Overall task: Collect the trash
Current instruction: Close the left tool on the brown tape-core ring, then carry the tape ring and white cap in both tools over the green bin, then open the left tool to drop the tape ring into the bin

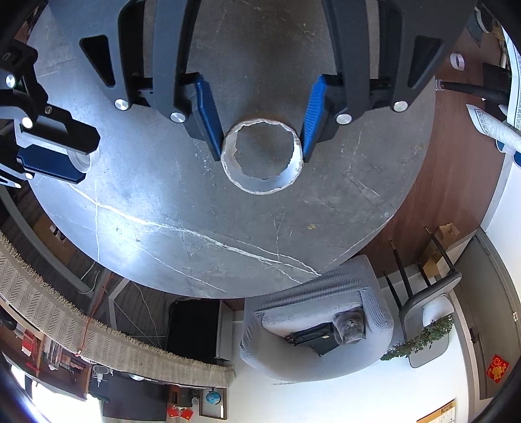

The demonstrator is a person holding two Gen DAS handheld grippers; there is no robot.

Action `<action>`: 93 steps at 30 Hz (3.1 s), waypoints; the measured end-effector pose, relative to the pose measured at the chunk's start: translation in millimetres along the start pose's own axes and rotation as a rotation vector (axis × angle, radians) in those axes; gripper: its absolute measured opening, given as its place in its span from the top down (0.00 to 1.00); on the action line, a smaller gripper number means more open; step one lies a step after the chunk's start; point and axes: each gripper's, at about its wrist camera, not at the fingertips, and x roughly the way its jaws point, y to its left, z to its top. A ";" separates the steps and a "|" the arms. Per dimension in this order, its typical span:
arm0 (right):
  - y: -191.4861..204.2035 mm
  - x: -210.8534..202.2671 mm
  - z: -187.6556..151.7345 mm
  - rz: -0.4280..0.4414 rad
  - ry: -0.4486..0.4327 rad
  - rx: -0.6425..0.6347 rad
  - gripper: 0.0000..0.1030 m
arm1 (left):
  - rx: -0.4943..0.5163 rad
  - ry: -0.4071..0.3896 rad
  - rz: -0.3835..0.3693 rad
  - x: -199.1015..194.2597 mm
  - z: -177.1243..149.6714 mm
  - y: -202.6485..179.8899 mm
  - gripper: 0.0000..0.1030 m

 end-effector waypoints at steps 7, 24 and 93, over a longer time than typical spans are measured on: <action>10.7 -10.9 -1.9 -0.005 -0.013 -0.019 0.71 | -0.012 -0.029 -0.013 -32.0 -20.3 -0.8 0.52; 52.2 -13.8 -17.9 0.019 -0.028 -0.038 0.70 | -0.078 -0.101 0.019 -113.1 -91.4 32.0 0.52; 313.8 125.2 -26.5 0.279 0.183 -0.365 0.70 | -0.376 0.258 0.087 -47.8 -265.5 271.5 0.37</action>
